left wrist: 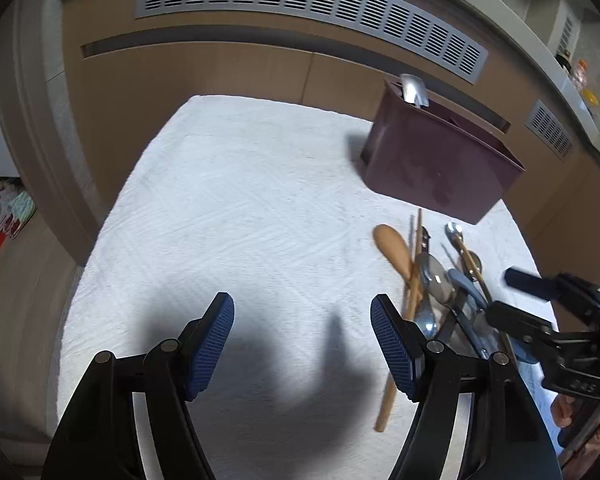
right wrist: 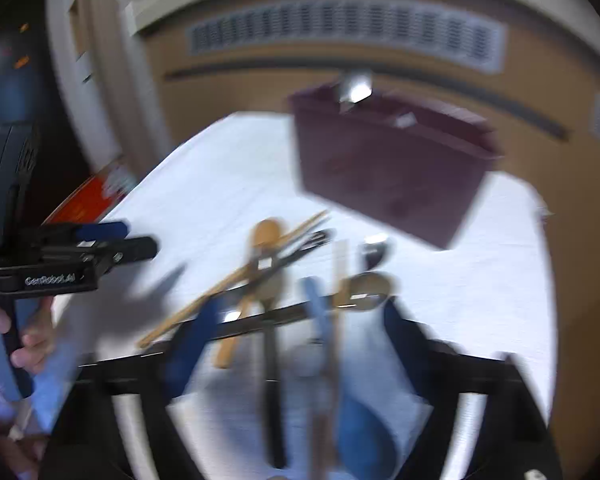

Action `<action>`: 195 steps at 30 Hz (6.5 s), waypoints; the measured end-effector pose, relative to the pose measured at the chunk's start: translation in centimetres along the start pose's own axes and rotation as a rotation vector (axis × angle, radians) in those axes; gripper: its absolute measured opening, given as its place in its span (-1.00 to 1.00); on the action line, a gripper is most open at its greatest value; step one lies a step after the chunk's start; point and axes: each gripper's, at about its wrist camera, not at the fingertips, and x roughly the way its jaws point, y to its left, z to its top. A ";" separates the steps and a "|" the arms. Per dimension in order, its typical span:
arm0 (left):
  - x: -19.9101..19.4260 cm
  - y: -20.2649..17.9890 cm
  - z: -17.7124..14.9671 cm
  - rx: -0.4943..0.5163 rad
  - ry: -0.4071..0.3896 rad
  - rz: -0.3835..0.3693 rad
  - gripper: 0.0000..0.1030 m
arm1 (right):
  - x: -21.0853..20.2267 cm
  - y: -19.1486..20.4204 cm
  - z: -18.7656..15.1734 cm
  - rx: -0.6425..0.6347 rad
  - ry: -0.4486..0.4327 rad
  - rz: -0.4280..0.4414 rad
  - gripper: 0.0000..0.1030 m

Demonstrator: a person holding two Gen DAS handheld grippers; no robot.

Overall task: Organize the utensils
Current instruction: 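Grasp a silver spoon with the right tool while the left tool grasps a wooden chopstick, then lift the chopstick with the left tool into the caddy while the right tool places the silver spoon, then grasp the blue plastic spoon with the right tool while the left tool grasps the wooden spoon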

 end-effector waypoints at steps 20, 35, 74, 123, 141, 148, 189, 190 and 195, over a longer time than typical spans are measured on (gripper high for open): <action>0.5 -0.3 -0.3 0.019 0.043 -0.048 0.41 | 1.1 -0.4 1.7 0.038 0.028 -0.077 -0.42; 5.6 -10.8 3.9 0.459 0.173 -0.130 -0.55 | -5.1 -6.6 -1.1 0.249 -0.068 -0.120 -0.42; -6.4 -8.4 6.6 0.152 -0.278 -0.235 -0.90 | -9.9 -2.3 -0.3 0.188 -0.232 -0.106 -0.42; -1.3 -13.0 22.3 0.210 -0.399 -0.269 -0.90 | -8.3 -11.4 15.2 0.192 -0.419 -0.275 -0.42; 1.0 -9.1 14.9 0.128 -0.232 -0.195 0.24 | -6.0 -9.8 7.3 0.195 -0.279 -0.375 0.85; 0.1 -6.8 8.5 0.113 -0.123 -0.140 0.48 | -5.2 -6.7 2.8 0.132 -0.190 -0.382 0.91; 1.8 -3.3 -1.0 0.063 0.141 -0.085 0.48 | 1.6 -4.1 -1.4 0.105 0.086 -0.033 -0.82; 1.8 -3.4 -0.9 0.067 0.137 -0.082 0.48 | 1.0 -4.2 -1.3 0.112 0.067 -0.037 -0.82; 1.8 -4.8 0.4 0.087 0.111 -0.136 0.30 | -2.8 -5.8 -1.0 0.195 -0.034 -0.029 -0.82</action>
